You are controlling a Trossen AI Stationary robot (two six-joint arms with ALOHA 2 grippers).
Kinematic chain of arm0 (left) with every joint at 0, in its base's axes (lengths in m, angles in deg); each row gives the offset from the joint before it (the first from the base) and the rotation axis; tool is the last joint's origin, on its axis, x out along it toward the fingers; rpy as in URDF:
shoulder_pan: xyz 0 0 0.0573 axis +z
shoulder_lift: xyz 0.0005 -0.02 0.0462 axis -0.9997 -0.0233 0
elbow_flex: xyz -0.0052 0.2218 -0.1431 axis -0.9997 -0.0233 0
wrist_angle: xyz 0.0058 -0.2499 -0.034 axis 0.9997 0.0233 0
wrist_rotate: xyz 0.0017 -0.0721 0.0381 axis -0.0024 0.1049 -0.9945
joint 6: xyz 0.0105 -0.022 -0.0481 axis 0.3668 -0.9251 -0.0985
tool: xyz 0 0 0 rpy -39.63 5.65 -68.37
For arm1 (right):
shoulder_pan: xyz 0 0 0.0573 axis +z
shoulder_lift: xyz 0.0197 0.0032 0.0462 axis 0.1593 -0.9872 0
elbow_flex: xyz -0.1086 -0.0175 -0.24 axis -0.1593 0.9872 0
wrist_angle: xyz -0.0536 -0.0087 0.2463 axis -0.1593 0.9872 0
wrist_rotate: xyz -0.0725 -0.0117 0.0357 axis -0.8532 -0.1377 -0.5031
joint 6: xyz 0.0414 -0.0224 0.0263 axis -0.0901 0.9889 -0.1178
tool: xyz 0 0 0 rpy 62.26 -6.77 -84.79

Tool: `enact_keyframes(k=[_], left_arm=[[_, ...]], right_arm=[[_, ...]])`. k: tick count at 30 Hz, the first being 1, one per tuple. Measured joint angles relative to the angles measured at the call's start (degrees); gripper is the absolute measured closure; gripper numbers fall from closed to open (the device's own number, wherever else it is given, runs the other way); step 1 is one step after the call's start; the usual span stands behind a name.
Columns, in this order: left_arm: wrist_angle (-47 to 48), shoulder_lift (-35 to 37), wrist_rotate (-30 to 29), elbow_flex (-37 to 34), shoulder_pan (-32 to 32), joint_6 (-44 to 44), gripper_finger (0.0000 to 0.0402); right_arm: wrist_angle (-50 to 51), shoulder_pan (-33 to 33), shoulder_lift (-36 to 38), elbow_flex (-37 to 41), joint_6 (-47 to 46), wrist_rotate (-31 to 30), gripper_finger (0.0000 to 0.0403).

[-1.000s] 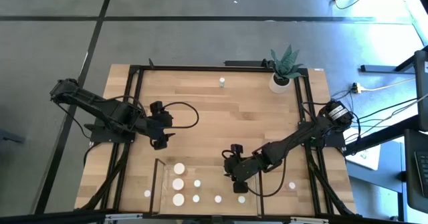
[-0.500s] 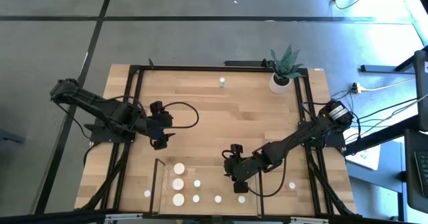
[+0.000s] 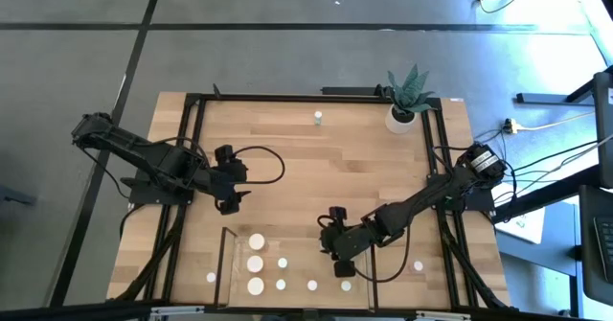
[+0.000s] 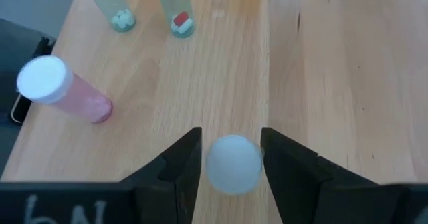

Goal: Pick and place medicine bottles onto shelf by color
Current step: Put the yellow pill bottle on the shelf aligned with the other yellow pill bottles

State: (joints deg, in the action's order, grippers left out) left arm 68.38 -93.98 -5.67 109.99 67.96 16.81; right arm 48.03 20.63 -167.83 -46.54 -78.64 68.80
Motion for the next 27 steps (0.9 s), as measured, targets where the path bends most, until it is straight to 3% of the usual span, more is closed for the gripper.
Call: enact_keyframes(k=[11, 17, 22, 27], left_arm=[[0.0, 0.0, 0.0, 0.0, 0.0, 0.0, 0.0096], [-0.7, 0.0, 0.0, 0.0, 0.0, 0.1, 0.0096], [-9.9, -1.1, 0.7, 0.0, -0.1, 8.0, 0.0095], [-21.1, -3.8, 7.9, 0.0, 0.4, 17.2, 0.0095]], right_arm=[[4.0, 0.1, 0.1, -6.7, 6.0, -0.3, 0.0246], [15.8, 0.2, 0.2, -13.8, 7.2, -7.2, 0.0246], [28.6, 0.2, 0.2, -21.4, 5.9, -12.0, 0.0246], [40.9, 0.0, 0.2, -30.6, 5.4, -14.2, 0.0246]])
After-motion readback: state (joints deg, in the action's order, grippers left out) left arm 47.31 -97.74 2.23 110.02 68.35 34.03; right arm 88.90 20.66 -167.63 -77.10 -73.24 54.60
